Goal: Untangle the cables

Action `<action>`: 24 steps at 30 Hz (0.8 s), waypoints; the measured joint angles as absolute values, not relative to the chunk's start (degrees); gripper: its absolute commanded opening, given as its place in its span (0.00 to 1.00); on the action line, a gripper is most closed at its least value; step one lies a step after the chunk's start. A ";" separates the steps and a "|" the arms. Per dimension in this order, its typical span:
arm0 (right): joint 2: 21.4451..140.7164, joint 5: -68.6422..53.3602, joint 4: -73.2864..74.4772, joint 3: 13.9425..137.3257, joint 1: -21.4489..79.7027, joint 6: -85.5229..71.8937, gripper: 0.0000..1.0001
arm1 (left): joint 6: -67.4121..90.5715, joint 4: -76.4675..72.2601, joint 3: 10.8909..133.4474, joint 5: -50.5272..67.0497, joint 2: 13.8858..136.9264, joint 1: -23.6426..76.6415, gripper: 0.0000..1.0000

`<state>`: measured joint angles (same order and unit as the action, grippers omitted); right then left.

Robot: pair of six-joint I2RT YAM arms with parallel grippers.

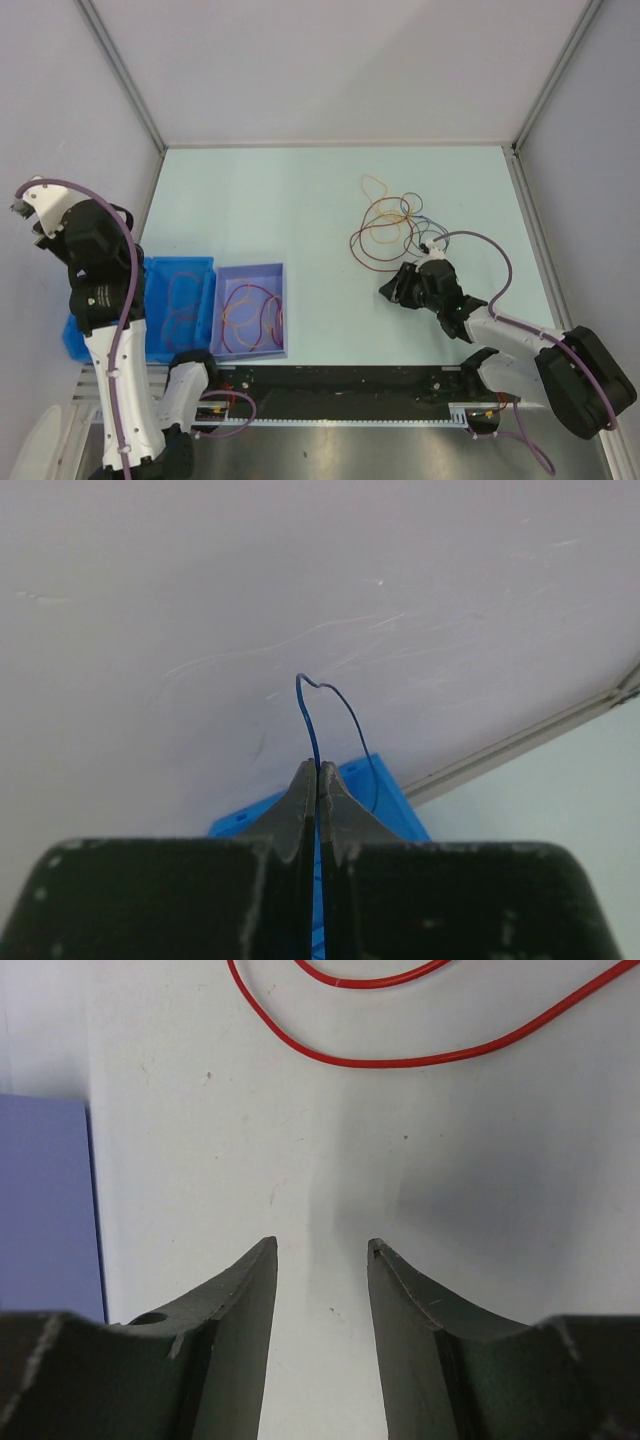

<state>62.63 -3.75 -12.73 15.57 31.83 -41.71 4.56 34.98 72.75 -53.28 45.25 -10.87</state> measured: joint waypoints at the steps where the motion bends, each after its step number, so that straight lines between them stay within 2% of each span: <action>1: 62.94 -4.08 -12.73 15.77 31.83 -41.56 0.46 | 4.60 34.85 71.68 -53.21 45.25 -11.84 0.00; 7: 63.48 -5.48 -12.71 16.51 31.73 -41.04 0.46 | 8.40 35.51 68.45 -48.71 46.04 -18.46 0.00; 16: 64.23 -6.00 -12.73 16.64 31.51 -40.88 0.46 | 13.26 35.81 65.21 -45.63 45.93 -21.89 0.03; 20: 64.34 -6.33 -12.71 16.67 31.46 -40.88 0.45 | 15.20 36.01 64.27 -44.25 45.84 -23.27 0.18; 22: 64.36 -6.48 -12.71 16.67 31.46 -40.86 0.46 | 16.19 36.45 64.01 -42.92 45.82 -24.45 0.22; 24: 64.36 -6.55 -12.71 16.73 31.46 -40.86 0.45 | 17.10 36.75 63.81 -41.87 45.82 -25.56 0.35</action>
